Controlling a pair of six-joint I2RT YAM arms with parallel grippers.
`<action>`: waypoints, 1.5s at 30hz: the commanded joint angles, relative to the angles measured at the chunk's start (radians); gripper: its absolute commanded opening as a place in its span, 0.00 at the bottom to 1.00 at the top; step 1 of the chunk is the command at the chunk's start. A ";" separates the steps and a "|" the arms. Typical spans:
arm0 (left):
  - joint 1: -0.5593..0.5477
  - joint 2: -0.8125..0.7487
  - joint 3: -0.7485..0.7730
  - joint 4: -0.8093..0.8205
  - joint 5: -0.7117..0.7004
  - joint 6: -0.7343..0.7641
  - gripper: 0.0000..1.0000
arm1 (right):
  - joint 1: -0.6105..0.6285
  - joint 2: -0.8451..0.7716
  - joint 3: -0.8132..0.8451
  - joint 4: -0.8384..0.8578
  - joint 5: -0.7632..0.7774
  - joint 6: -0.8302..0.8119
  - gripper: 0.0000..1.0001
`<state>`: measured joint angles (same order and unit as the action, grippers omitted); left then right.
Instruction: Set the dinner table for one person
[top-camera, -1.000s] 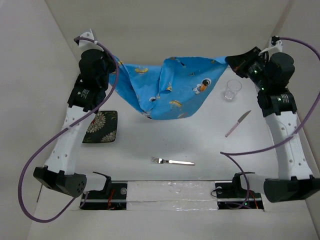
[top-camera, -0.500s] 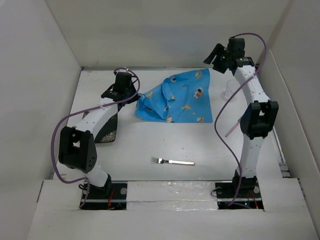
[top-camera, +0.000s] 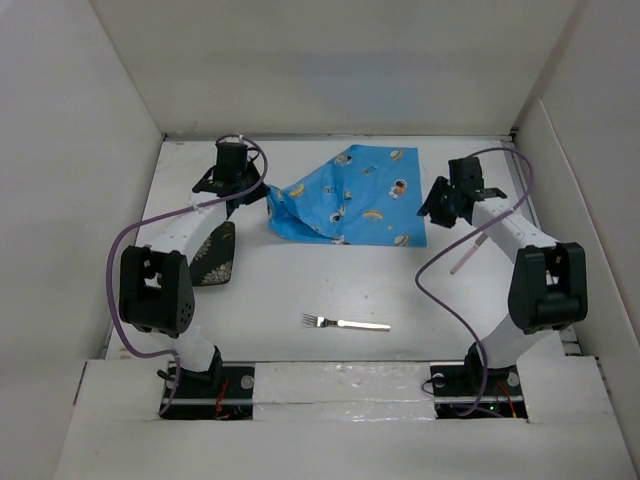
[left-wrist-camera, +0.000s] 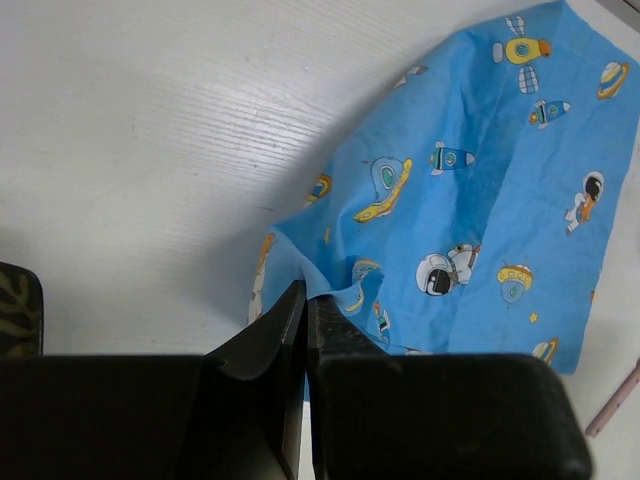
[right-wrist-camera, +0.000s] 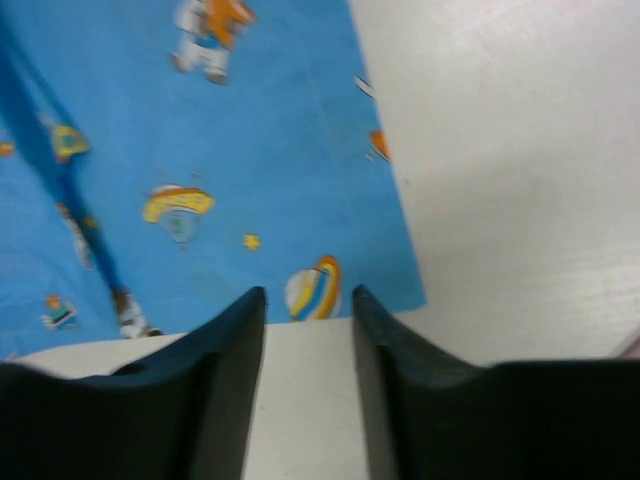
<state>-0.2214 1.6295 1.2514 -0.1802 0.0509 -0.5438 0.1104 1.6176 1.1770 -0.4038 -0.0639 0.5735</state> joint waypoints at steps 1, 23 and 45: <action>-0.006 -0.031 -0.026 0.054 0.047 0.002 0.00 | -0.014 0.011 -0.046 -0.018 0.084 -0.026 0.52; -0.006 -0.105 -0.148 0.143 0.078 0.022 0.00 | 0.037 0.240 0.030 -0.217 0.110 -0.021 0.31; 0.010 -0.123 0.141 0.056 0.108 -0.011 0.00 | 0.083 -0.077 0.154 -0.240 0.160 -0.058 0.00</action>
<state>-0.2245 1.5589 1.2400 -0.1440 0.1299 -0.5148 0.1661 1.7157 1.2190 -0.6319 0.0513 0.5365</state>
